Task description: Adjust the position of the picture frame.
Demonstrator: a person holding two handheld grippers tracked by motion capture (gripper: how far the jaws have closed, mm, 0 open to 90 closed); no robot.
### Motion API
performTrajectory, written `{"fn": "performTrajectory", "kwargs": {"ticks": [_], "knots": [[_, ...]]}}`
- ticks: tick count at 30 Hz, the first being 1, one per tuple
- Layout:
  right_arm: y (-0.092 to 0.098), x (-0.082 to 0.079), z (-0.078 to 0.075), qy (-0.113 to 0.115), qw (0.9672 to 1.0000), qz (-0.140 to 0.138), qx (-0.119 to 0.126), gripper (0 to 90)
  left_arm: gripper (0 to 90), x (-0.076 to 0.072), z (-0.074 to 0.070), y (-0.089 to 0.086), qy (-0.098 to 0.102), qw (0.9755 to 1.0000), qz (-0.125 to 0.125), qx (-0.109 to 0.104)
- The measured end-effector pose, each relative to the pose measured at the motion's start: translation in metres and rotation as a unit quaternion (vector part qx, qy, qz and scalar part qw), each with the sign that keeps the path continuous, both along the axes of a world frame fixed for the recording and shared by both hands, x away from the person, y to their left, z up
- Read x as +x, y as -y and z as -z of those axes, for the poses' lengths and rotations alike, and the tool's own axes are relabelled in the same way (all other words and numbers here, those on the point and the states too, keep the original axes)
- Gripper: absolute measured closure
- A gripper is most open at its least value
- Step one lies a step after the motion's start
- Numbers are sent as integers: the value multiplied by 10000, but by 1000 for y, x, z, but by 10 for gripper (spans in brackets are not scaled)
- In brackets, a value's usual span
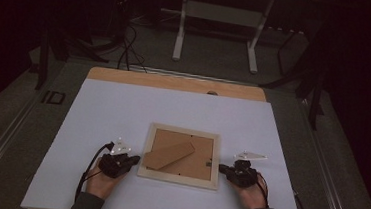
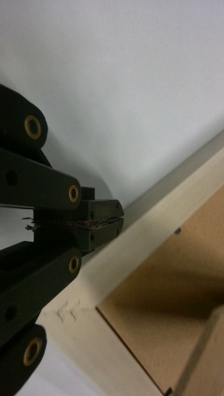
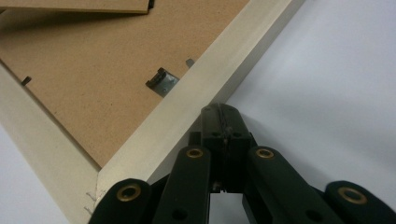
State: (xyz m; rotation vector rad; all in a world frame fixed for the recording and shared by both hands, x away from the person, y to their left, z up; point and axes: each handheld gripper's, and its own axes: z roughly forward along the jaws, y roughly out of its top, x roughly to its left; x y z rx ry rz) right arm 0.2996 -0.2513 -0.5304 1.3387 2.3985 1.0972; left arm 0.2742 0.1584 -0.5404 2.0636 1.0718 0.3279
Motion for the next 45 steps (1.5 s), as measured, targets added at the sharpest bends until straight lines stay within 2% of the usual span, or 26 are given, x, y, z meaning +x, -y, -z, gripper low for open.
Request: {"fn": "performTrajectory", "kwargs": {"ticks": [12,34,45], "knots": [[-2,1,1,-37,10000,23,63,899,900,1,0,0,-41,10000,-49,-55],[-10,11,0,-57,9998,190,51,900,900,9,-1,-2,-207,9990,-345,-207],[-15,20,1,-43,9997,236,87,900,900,15,-3,-3,-126,9988,-448,-146]]}}
